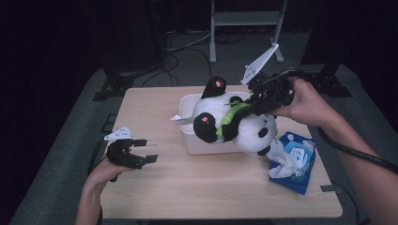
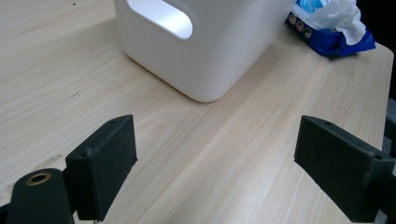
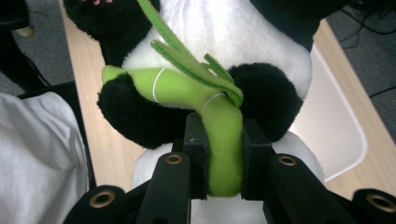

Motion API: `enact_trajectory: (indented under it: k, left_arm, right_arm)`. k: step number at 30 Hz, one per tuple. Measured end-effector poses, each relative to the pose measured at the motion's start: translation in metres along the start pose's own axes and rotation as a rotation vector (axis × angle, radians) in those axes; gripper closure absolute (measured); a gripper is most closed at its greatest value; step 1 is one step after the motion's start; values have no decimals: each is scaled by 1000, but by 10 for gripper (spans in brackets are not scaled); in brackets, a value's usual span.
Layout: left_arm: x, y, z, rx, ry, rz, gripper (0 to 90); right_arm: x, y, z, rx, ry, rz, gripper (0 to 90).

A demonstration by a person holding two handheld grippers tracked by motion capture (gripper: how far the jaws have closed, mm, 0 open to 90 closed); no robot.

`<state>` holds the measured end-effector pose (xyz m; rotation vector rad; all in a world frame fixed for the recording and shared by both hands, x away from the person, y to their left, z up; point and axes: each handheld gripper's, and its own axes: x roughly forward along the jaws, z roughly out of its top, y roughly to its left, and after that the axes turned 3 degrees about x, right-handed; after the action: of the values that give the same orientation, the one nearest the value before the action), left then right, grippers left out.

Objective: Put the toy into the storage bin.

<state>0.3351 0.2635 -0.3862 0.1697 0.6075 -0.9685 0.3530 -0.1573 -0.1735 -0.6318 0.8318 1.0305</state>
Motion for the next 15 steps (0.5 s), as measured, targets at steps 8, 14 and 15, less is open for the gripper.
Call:
enact_trajectory:
  k: [8, 14, 15]
  left_arm:
    - [0, 1, -2, -10, 3, -2, 115]
    - [0, 3, -3, -18, 6, 3, 115]
    - [0, 4, -3, -20, 6, 5, 115]
  right_arm:
    - [-6, -24, 13, 3, 9, -23, 760]
    - [-1, -43, 26, -6, 27, -35, 760]
    - [0, -47, 28, -7, 29, -39, 760]
